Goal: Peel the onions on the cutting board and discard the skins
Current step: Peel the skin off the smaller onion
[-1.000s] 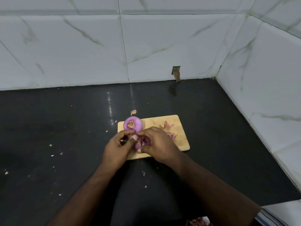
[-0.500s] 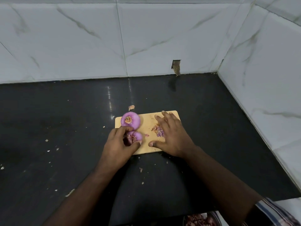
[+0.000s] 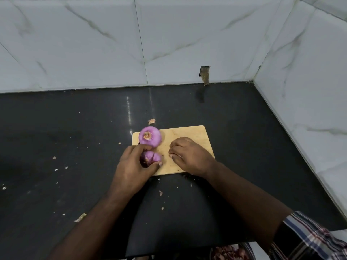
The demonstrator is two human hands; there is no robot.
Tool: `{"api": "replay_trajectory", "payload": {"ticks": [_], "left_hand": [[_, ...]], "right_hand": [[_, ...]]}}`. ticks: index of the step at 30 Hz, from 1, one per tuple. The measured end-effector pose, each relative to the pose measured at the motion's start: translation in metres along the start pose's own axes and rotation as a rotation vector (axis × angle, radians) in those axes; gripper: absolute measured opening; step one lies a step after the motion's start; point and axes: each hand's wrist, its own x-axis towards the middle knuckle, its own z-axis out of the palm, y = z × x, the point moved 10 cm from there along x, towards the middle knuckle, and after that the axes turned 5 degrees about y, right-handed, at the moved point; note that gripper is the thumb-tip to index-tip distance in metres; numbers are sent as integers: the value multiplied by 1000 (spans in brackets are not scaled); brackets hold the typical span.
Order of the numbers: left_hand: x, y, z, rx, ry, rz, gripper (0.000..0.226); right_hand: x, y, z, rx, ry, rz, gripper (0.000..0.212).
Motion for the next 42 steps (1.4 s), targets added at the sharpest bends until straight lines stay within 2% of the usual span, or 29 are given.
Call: {"api": "replay_trajectory", "payload": {"ticks": [4,7,9,13,16,19,24,26,30,34,39,42], "left_hand": [[3,-5,1,6,-35,-23,61],[3,-3,2,16,-56,-15,69],[2,1,-7,72,-16,-6,68],[3,46,-23,209,104,208,51],[20,78,-17,206,67,289,32],[53,71,-14,180,37,189,28],[82,52,-12,149,57,121,29],[88,43,-19,100,99,65,28],[106,19,-25,12,121,-48,29],[129,-3,-15,45,35,-107,29],[152,-11,10,164,-196,-60,27],[164,-6,21,223,-262,1,31]], "right_hand": [[-6,10,-11,30,-18,80,18],[-8,20,-25,140,-96,270,41],[-10,30,-40,110,-149,373,58],[-29,55,-45,-54,-387,581,90],[-33,51,-30,-70,-454,628,100],[-20,37,-18,-116,-392,586,91],[-5,19,-3,-262,-319,498,40],[-2,16,-3,-260,-301,476,28],[5,8,-3,-277,-306,437,33],[13,5,-5,-316,-333,433,38],[17,5,-3,-373,-377,406,30],[16,3,-1,-361,-368,382,26]]}}
